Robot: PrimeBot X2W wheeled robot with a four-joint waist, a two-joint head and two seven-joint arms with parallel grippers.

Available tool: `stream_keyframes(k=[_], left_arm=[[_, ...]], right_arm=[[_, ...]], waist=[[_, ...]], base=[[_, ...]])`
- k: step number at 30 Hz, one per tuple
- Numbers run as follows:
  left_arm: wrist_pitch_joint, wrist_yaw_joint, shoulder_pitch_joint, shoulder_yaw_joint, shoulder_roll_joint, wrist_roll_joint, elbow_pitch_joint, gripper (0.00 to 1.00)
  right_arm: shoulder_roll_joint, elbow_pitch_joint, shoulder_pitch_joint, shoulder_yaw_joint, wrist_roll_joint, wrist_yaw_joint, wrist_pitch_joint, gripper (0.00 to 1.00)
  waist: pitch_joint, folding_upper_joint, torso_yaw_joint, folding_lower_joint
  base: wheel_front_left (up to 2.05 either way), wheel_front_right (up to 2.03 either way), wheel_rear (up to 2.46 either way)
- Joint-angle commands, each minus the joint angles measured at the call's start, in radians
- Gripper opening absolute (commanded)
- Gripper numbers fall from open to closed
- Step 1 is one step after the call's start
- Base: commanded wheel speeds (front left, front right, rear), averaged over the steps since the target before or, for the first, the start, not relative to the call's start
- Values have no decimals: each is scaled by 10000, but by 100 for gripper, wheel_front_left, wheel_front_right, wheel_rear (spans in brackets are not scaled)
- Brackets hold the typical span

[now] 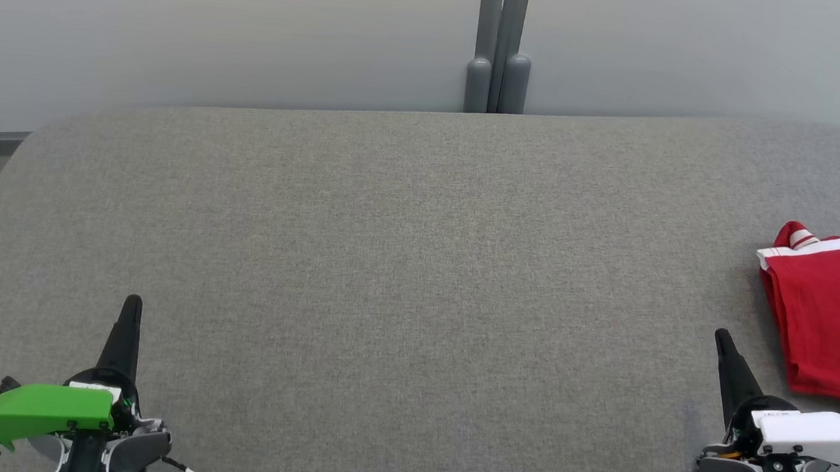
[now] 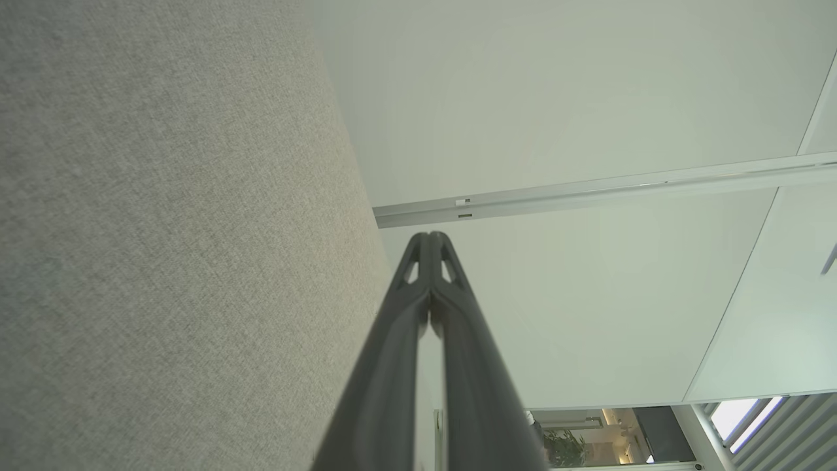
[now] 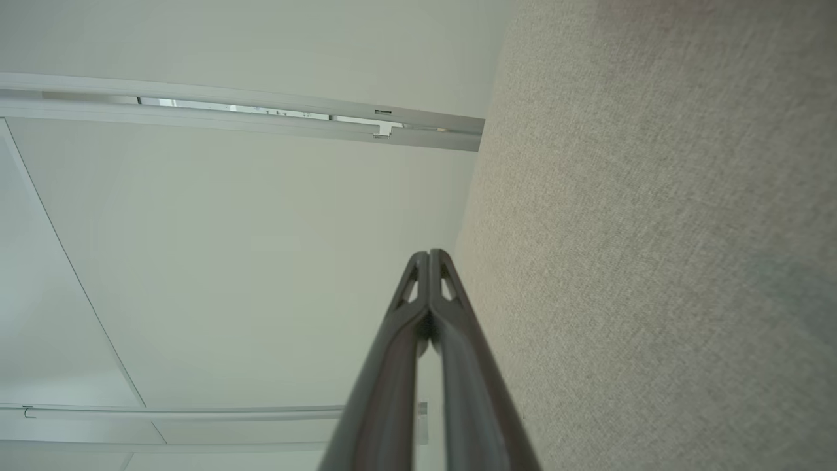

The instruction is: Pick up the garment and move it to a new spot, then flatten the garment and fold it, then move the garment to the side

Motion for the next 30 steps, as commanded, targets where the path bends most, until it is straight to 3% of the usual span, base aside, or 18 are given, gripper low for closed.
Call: stream_keyframes(k=[1, 19, 30], left_arm=[[46, -69, -203, 62, 7, -161, -53, 0], [365, -96, -368, 187, -93, -1194, -69, 0], [346, -95, -362, 179, -87, -1160, -68, 0]], right_arm=[[-61, -74, -165, 5, 186, 5, 40, 0], [-72, -179, -203, 30, 1545, 4, 359, 0], [-71, -173, -201, 29, 1503, 4, 356, 0]], waist=[[1, 0, -3, 0], [36, 0, -61, 0], [36, 0, -61, 0]], base=[[0, 0, 0], [0, 0, 0], [0, 0, 0]])
